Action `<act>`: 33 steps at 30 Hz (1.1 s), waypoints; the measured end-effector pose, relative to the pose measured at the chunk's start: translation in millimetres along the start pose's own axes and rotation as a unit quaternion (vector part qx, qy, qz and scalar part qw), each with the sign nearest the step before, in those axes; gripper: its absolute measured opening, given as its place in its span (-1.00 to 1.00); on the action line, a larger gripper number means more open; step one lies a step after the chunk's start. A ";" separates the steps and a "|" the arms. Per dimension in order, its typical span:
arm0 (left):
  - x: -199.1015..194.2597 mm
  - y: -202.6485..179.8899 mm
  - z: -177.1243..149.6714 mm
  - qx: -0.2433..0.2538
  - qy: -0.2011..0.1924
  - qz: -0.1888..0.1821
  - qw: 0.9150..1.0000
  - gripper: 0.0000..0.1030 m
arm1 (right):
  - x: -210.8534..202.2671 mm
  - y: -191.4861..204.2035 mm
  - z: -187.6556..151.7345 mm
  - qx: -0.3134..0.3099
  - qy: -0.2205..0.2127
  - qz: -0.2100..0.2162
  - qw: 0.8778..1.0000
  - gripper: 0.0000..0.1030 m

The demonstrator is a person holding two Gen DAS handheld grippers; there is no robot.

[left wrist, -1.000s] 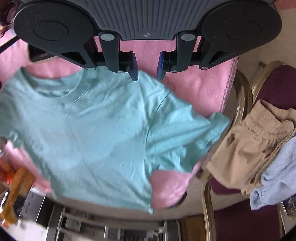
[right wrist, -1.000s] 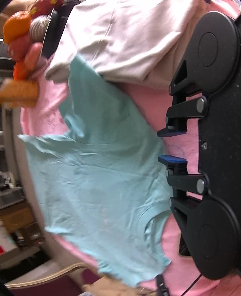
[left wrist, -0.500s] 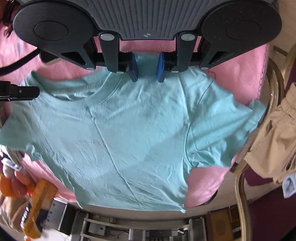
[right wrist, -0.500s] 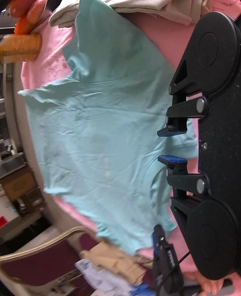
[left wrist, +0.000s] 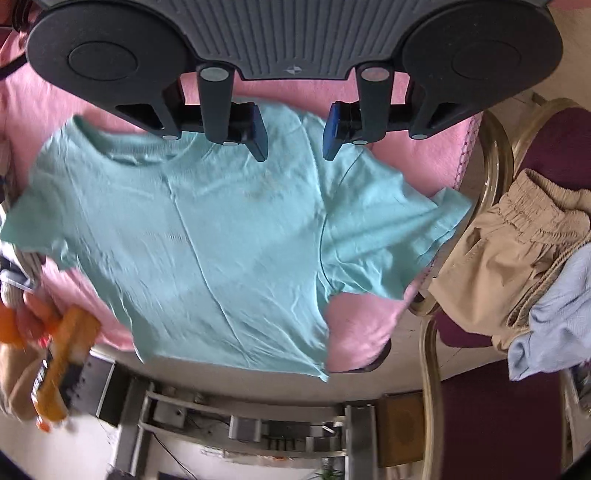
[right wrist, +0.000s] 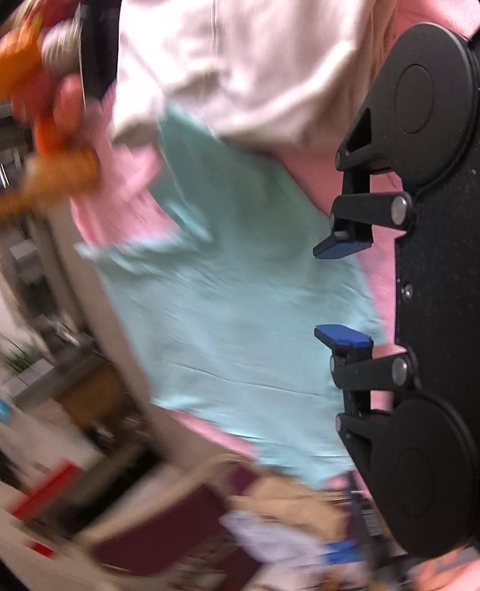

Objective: Fold clothes

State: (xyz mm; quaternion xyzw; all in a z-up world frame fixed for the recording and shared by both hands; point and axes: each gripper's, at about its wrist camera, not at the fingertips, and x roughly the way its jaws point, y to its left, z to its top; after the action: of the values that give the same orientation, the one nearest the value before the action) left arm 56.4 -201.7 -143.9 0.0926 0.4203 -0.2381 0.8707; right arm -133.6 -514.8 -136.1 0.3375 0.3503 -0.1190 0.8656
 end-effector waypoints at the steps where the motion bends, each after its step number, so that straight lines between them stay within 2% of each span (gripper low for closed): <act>1: 1.4 0.0 0.1 -0.003 0.002 0.000 1.000 -0.32 | -5.9 -6.8 3.6 0.018 -0.019 -0.003 1.000 -0.22; 5: 8.4 -0.2 0.2 -0.012 0.015 -0.005 1.000 -0.30 | -22.3 -29.1 13.0 0.077 -0.076 -0.018 0.994 -0.19; 10: 18.7 -1.8 6.9 -0.029 0.027 -0.015 0.999 -0.28 | -28.6 -47.5 27.2 0.121 -0.114 -0.043 0.985 -0.19; 15: 25.7 -2.6 8.4 -0.032 0.035 -0.013 0.999 -0.27 | -20.9 -54.5 48.3 0.121 -0.121 -0.088 0.981 -0.20; 19: 28.4 -2.9 7.6 -0.030 0.039 -0.012 0.999 -0.26 | -0.5 -70.0 62.6 0.143 -0.092 -0.112 0.979 -0.26; 23: 29.6 -4.0 6.7 -0.026 0.039 -0.011 0.999 -0.25 | 9.8 -78.7 68.4 0.152 -0.089 -0.129 0.976 -0.29; 25: 30.3 -4.6 5.9 -0.024 0.040 -0.009 0.999 -0.25 | 15.7 -82.2 72.1 0.157 -0.087 -0.131 0.975 -0.34; 27: 30.6 -4.1 5.1 -0.024 0.041 -0.007 0.999 -0.25 | 22.6 -85.5 74.5 0.163 -0.082 -0.130 0.975 -0.74; 29: 30.5 -3.5 4.9 -0.024 0.039 -0.005 0.999 -0.25 | 24.8 -85.0 73.9 0.166 -0.084 -0.121 0.975 -0.94; 31: 30.1 -3.5 4.8 -0.024 0.037 -0.004 0.999 -0.25 | 22.4 -75.7 72.6 0.145 -0.097 -0.120 0.977 -0.94; 33: 29.4 -4.3 4.8 -0.022 0.035 -0.004 0.999 -0.25 | 23.0 -51.5 71.2 0.074 -0.110 -0.118 0.984 -0.94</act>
State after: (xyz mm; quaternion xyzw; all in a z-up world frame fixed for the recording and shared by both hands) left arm 73.3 -217.1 -163.5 0.0804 0.4560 -0.2289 0.8563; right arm -102.2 -599.9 -140.2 0.3423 0.2801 -0.2822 0.8513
